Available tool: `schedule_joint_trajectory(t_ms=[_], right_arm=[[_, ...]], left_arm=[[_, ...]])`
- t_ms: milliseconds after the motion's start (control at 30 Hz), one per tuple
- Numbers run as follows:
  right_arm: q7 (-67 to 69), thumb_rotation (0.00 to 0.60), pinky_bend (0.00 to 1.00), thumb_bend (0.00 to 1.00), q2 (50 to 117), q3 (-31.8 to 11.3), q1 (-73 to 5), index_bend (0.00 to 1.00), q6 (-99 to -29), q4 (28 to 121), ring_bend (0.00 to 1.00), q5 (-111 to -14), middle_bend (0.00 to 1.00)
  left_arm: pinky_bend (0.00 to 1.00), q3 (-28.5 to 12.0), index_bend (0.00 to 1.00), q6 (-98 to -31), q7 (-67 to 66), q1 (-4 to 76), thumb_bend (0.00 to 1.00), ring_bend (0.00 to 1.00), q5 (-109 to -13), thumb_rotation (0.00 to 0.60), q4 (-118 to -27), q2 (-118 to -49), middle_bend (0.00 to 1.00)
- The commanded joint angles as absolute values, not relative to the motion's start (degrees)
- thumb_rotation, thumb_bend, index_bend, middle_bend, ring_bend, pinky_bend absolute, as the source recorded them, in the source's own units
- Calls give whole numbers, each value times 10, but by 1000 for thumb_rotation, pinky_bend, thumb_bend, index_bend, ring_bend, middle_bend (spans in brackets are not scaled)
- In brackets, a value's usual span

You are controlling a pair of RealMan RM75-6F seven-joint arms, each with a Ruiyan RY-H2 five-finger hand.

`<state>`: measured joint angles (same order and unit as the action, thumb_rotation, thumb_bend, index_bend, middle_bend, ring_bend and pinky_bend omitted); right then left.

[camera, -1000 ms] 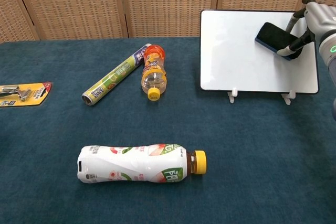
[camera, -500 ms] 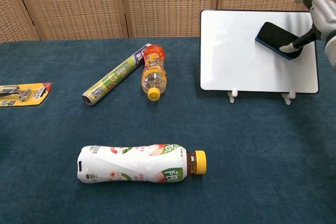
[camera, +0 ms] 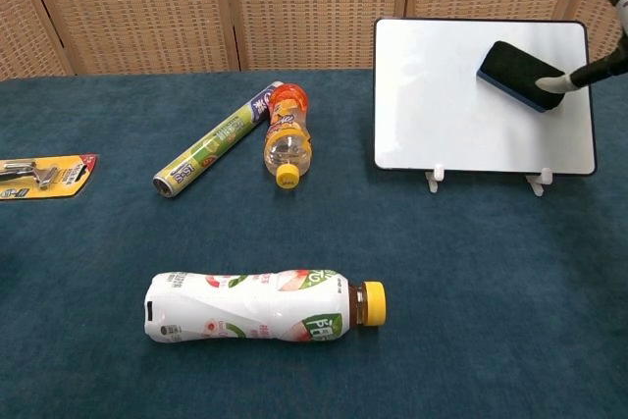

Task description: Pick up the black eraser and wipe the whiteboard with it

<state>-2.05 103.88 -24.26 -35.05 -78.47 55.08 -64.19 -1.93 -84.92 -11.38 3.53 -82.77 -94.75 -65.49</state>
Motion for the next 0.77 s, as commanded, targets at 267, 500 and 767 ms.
schedule_joint_trajectory(t_ms=[267, 500, 767], right_arm=[[16, 600, 0, 31, 832, -94, -187, 96, -877, 723, 0, -773, 0], [5, 600, 0, 2, 735, -30, -128, 108, -891, 782, 0, -819, 0], [-9, 600, 0, 2, 727, -20, -105, 108, -913, 792, 0, -844, 0]], left_arm=[[0, -17, 0, -856, -114, 29, 38, 0, -825, 600, -955, -651, 0], [0, -21, 0, -856, -121, 29, 38, 0, -819, 600, -957, -653, 0], [0, -24, 0, -852, -125, 31, 38, 0, -813, 600, -958, -655, 0]])
